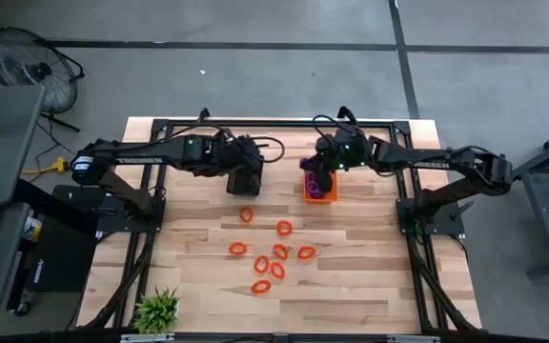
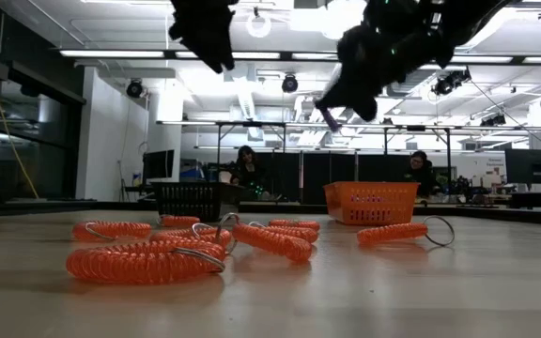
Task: Sort spring keychains into baskets
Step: Put the violet spring keychain into the orange basket
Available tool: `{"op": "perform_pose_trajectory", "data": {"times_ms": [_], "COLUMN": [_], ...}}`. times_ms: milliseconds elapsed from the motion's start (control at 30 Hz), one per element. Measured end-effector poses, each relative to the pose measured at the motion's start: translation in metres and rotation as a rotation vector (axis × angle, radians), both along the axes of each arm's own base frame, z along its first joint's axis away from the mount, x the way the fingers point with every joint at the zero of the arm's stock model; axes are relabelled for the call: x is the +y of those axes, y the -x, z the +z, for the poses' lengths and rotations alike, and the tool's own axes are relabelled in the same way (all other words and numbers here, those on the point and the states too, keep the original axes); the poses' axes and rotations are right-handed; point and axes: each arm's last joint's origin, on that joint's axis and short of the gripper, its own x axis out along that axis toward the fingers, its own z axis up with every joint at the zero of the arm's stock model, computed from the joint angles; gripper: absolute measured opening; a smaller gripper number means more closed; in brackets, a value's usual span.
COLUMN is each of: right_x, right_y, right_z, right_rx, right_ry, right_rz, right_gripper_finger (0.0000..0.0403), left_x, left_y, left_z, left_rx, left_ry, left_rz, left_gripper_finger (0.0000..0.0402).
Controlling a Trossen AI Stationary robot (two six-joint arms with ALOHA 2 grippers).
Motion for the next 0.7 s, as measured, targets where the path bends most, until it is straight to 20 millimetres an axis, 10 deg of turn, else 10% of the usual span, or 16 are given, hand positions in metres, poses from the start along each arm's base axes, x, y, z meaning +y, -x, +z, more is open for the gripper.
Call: {"op": "perform_pose_trajectory", "data": {"times_ms": [367, 700], "right_x": [-0.013, -0.007], "right_y": [0.020, 0.023], "right_z": [-0.019, -0.026], "right_rx": [0.215, 0.300], "right_ry": [-0.149, -0.167], "right_rz": [-0.113, -0.086], "right_gripper_finger": [0.0004, 0.0007], "left_x": [0.000, -0.011], "left_y": [0.014, 0.053], "left_z": [0.010, -0.026], "left_rx": [-0.024, -0.159], "left_ry": [-0.020, 0.098], "left_rz": [0.053, 0.088], "left_gripper_finger": [0.0216, 0.0216]}}
